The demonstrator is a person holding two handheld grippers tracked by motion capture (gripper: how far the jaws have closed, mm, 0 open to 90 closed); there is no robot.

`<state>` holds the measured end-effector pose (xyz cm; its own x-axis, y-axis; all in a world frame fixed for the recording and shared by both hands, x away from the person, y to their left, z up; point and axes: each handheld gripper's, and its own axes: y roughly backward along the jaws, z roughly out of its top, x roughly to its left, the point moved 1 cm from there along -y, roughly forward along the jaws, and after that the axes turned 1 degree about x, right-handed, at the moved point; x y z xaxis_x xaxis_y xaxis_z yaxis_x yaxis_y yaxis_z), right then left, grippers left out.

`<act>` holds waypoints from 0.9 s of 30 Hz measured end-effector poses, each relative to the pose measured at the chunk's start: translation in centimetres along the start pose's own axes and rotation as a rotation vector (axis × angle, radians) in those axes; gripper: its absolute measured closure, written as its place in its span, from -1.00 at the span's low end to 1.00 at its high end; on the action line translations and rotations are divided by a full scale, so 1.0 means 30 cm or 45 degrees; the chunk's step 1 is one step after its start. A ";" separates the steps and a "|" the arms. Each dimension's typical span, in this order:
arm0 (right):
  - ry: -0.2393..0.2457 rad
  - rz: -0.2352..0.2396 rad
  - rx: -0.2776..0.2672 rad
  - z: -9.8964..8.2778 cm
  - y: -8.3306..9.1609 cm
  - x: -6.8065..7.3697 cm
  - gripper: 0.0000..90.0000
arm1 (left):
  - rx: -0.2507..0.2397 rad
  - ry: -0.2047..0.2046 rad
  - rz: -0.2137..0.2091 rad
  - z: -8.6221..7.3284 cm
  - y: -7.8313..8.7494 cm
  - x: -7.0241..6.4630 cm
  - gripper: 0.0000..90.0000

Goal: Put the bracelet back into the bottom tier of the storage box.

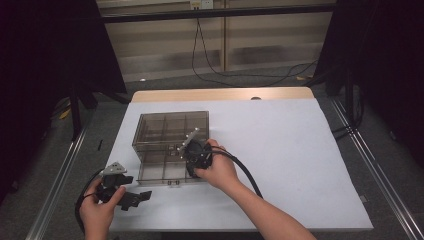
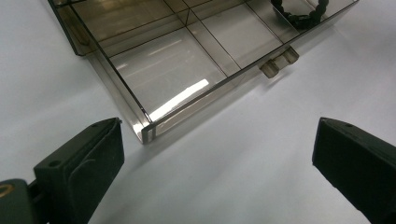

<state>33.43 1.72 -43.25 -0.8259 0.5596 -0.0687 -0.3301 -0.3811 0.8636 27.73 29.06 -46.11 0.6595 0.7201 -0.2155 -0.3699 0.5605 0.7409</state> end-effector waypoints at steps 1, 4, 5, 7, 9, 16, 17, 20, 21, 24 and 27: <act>-0.005 -0.012 0.017 -0.010 -0.004 -0.010 0.72 | -0.006 0.005 -0.002 -0.001 0.000 0.000 -0.95; -0.039 -0.028 0.047 -0.047 -0.011 -0.044 0.73 | -0.004 0.001 0.007 -0.002 0.004 0.002 -0.95; -0.048 -0.017 0.050 -0.055 -0.012 -0.049 0.75 | -0.003 0.002 0.007 -0.002 0.003 0.002 -0.95; -0.079 0.022 0.049 -0.073 -0.017 -0.056 0.80 | -0.005 0.005 0.005 -0.001 0.001 -0.001 -0.95; -0.084 0.049 0.034 -0.082 -0.020 -0.054 0.77 | 0.002 -0.002 0.006 0.000 0.000 -0.001 -0.95; -0.087 0.069 -0.034 -0.092 0.022 -0.046 0.61 | -0.015 -0.007 0.006 -0.003 -0.001 -0.005 -0.95; -0.094 0.074 -0.033 -0.095 0.033 -0.044 0.60 | -0.019 -0.028 0.011 -0.001 0.001 -0.006 -0.95; -0.096 0.074 -0.046 -0.107 0.062 -0.053 0.58 | -0.014 -0.014 0.000 0.006 0.003 -0.011 -0.97; -0.105 0.079 -0.045 -0.112 0.072 -0.057 0.57 | -0.027 -0.011 -0.004 0.009 0.002 -0.014 -0.96; -0.129 0.087 -0.054 -0.127 0.095 -0.074 0.51 | -0.007 -0.016 -0.027 0.012 0.003 -0.020 -0.95; -0.150 0.089 -0.061 -0.131 0.118 -0.087 0.47 | -0.008 -0.015 -0.017 0.010 0.006 -0.023 -0.95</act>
<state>32.63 -3.98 -41.99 -0.7892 0.6118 0.0525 -0.2972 -0.4554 0.8392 27.41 28.52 -45.64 0.6721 0.7077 -0.2177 -0.3651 0.5725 0.7341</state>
